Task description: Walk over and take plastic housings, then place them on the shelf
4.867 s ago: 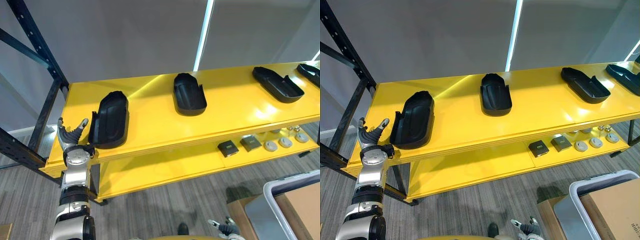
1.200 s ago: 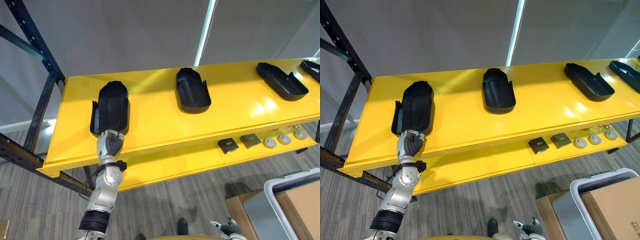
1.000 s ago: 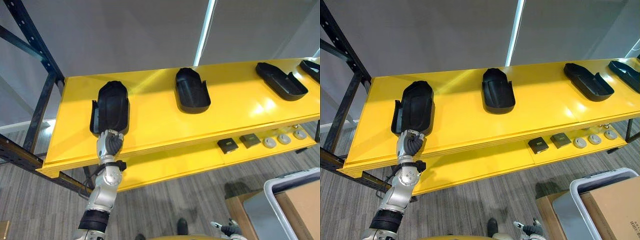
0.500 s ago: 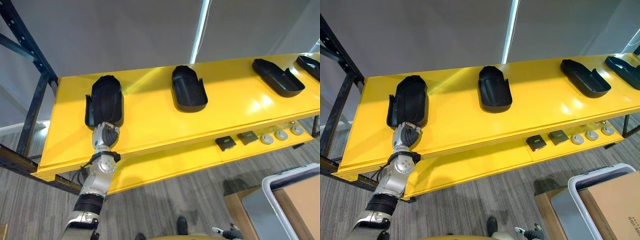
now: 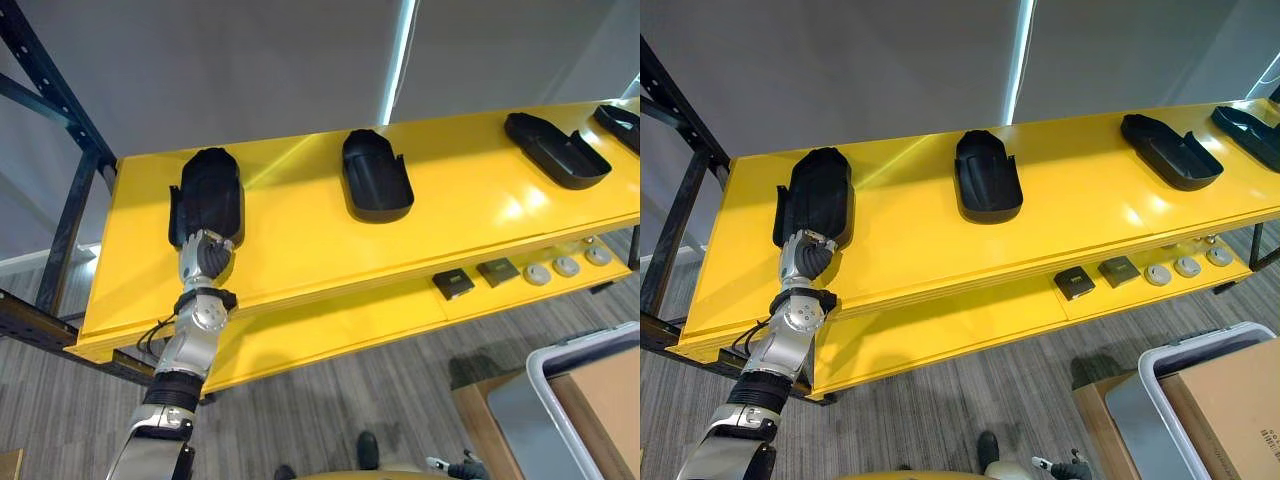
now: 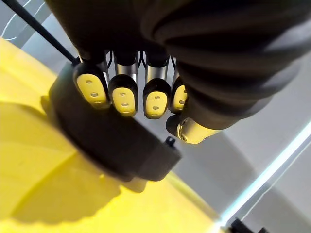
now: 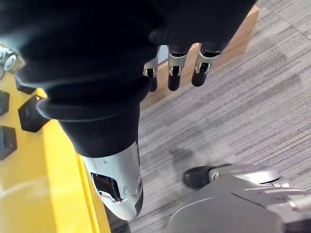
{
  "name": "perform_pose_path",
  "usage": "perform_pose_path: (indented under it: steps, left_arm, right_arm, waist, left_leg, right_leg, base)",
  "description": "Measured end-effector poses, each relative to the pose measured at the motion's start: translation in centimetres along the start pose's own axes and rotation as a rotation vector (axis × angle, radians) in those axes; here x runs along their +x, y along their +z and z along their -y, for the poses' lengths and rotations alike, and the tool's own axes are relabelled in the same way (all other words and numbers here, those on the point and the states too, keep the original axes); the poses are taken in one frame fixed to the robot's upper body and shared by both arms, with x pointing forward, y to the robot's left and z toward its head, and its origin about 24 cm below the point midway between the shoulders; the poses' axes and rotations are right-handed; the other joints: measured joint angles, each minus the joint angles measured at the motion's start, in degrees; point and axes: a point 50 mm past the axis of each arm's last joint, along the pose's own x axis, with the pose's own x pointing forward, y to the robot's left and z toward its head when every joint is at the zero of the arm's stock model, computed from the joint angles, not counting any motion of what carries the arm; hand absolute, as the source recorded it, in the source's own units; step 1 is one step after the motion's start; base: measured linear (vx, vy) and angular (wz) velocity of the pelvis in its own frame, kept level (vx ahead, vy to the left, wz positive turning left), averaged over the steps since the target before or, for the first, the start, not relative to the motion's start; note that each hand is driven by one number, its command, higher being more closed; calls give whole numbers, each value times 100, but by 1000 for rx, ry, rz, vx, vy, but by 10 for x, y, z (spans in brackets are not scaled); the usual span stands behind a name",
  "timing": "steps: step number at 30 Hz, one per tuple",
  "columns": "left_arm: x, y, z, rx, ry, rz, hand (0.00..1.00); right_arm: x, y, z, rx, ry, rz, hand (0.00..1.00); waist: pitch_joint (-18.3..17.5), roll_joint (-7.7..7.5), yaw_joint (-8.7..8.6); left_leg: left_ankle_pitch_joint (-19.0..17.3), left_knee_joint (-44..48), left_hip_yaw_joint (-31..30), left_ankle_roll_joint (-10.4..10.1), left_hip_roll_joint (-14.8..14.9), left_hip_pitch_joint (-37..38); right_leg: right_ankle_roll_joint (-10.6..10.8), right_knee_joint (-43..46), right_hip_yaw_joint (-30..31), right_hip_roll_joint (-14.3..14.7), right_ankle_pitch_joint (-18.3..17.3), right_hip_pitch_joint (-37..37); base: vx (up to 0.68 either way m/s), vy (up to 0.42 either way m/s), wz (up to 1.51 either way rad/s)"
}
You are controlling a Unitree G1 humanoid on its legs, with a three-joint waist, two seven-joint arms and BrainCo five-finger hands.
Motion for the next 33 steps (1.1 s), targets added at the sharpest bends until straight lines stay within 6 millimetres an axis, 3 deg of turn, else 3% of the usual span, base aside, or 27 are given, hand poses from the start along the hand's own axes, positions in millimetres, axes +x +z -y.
perform_pose_path:
  steps: [2, 7, 9, 12, 16, 17, 21, 24, 26, 29, 33]
  left_arm:
    - [-17, 14, -8, -74, 41, 49, 100]
    - [-52, -1, -37, -218, 218, -78, 100]
    - [-71, -20, -55, -258, 340, -189, 100]
    - [-97, -45, -66, -268, 429, -344, 100]
    - [-139, -87, -50, -296, 432, -643, 100]
    - [-153, -99, -41, -297, 407, -739, 0]
    - [-210, -138, -11, -266, 268, -1075, 0]
    - [-239, -150, 3, -266, 182, -1223, 0]
    - [-269, -158, 16, -266, 99, -1374, 0]
    - [-288, -158, 25, -265, 24, -1449, 0]
    - [-297, -155, 37, -275, -64, -1484, 0]
  right_arm:
    - [0, -2, 2, -4, -3, -10, 0]
    - [-1, -5, 2, -4, -3, -16, 0]
    - [-2, -7, 3, -7, -6, -18, 0]
    - [-2, -8, 2, -9, -4, -16, 0]
    - [-2, 2, -1, -9, 2, 22, 0]
    - [-2, 4, -3, -6, 2, 29, 0]
    - [-5, 13, -17, 5, 25, 62, 0]
    - [-7, 15, -25, 13, 43, 66, 0]
    - [-8, 13, -29, 18, 52, 52, 0]
    - [-8, 12, -27, 25, 45, 47, 0]
    - [-7, 10, -22, 47, 27, 37, 0]
  waist:
    - [6, -1, 144]
    - [22, -9, 274]
    - [18, -17, 432]
    - [32, -45, 457]
    - [20, -55, 570]
    - [16, -62, 583]
    - [-49, -90, 579]
    - [-73, -98, 581]
    - [-80, -86, 581]
    - [-139, -57, 579]
    - [-174, -2, 575]
  left_leg:
    - [-3, 0, -41, 2, 14, 3]
    - [-52, -4, -169, -15, 95, 91]
    - [-64, 24, -205, -32, 132, 100]
    - [-218, 269, -272, -45, 202, 72]
    - [-387, 569, -288, -58, 281, 31]
    - [-402, 618, -325, -57, 286, 3]
    - [-398, 652, -346, -57, 280, 37]
    - [-398, 642, -335, -57, 268, 74]
    - [-399, 632, -317, -57, 260, 111]
    - [-399, 613, -266, -57, 260, 128]
    - [-396, 541, -200, -57, 255, 186]
  right_leg:
    - [11, 25, -16, -6, -21, 16]
    - [53, 378, -139, -24, -294, 54]
    - [65, 446, -187, -15, -348, 71]
    - [45, 481, -297, -19, -425, 205]
    - [26, 491, -388, -11, -487, 327]
    - [21, 490, -436, -16, -495, 339]
    - [49, 517, -470, -32, -544, 369]
    - [50, 552, -468, -47, -568, 378]
    - [53, 580, -463, -58, -589, 388]
    - [53, 594, -452, -55, -589, 364]
    - [54, 603, -411, -50, -588, 363]
  base:
    - [-47, -16, 10]
    - [-45, -18, 16]
    - [-6, -23, 11]
    - [8, -26, 18]
    - [16, -25, 10]
    - [11, -17, 16]
    - [6, -8, 4]
    - [0, 0, 0]
    - [0, 0, 0]
    - [-31, -10, -7]
    - [-44, -14, -9]
